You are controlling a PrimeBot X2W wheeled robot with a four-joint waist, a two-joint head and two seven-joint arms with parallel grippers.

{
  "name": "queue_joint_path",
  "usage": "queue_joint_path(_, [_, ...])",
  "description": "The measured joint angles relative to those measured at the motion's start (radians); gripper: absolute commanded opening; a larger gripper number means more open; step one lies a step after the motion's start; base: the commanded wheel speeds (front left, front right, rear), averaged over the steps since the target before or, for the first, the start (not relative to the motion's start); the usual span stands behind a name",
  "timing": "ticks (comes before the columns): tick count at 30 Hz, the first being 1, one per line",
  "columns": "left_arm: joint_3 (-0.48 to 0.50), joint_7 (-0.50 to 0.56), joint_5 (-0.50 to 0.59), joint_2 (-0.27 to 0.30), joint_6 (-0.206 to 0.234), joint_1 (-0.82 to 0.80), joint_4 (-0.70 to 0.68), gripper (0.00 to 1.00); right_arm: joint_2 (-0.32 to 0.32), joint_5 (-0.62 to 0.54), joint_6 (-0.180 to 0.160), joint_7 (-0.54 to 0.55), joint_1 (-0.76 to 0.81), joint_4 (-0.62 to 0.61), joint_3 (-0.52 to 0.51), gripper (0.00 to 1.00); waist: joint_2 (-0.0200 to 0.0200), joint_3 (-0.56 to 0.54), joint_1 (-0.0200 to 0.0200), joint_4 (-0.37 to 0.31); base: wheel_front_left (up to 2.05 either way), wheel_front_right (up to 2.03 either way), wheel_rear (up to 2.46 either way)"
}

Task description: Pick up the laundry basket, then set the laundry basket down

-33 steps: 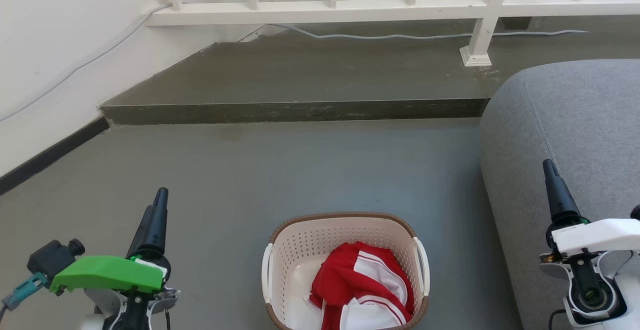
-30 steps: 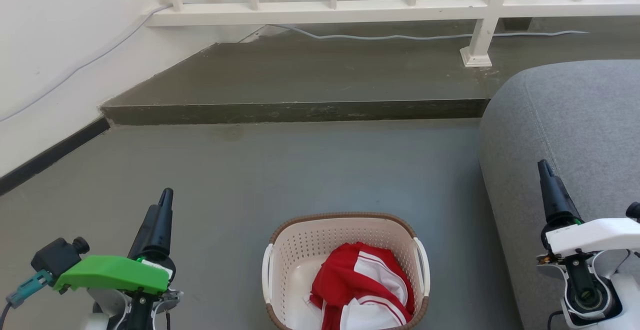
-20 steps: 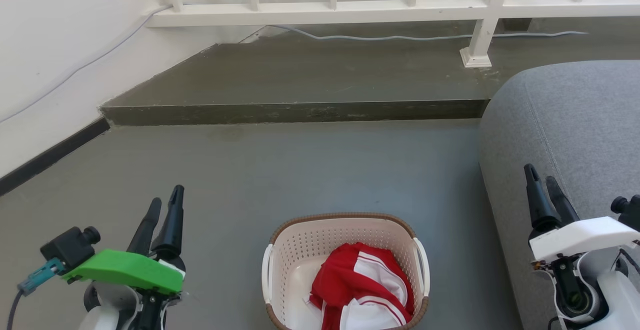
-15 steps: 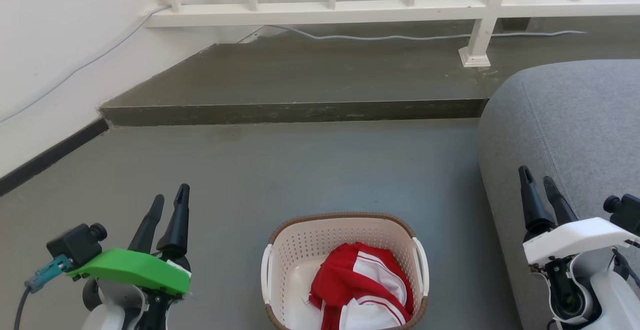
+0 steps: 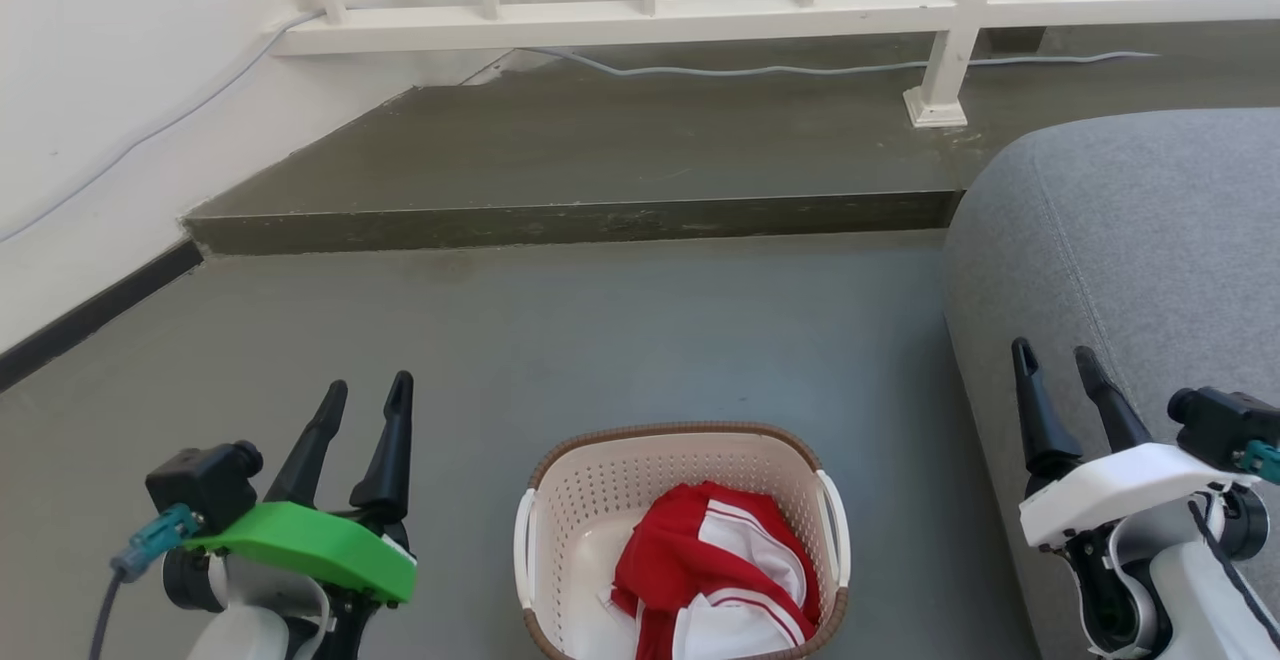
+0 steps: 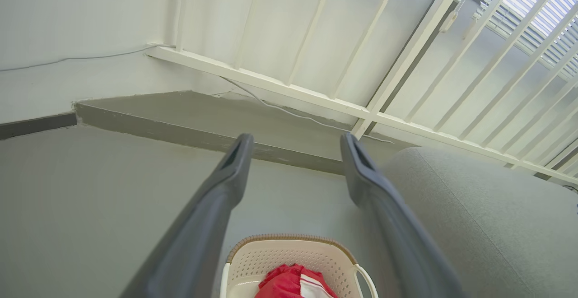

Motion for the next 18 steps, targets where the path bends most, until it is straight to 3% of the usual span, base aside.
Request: queue_joint_path(18, [-0.068, -0.055, 0.273, 0.015, 0.043, -0.01, 0.018, 1.0, -0.006, -0.238, -0.035, -0.06, 0.002, 0.013, 0.053, 1.0, 0.0, 0.006, 0.0, -0.011, 0.0, 0.0, 0.0])
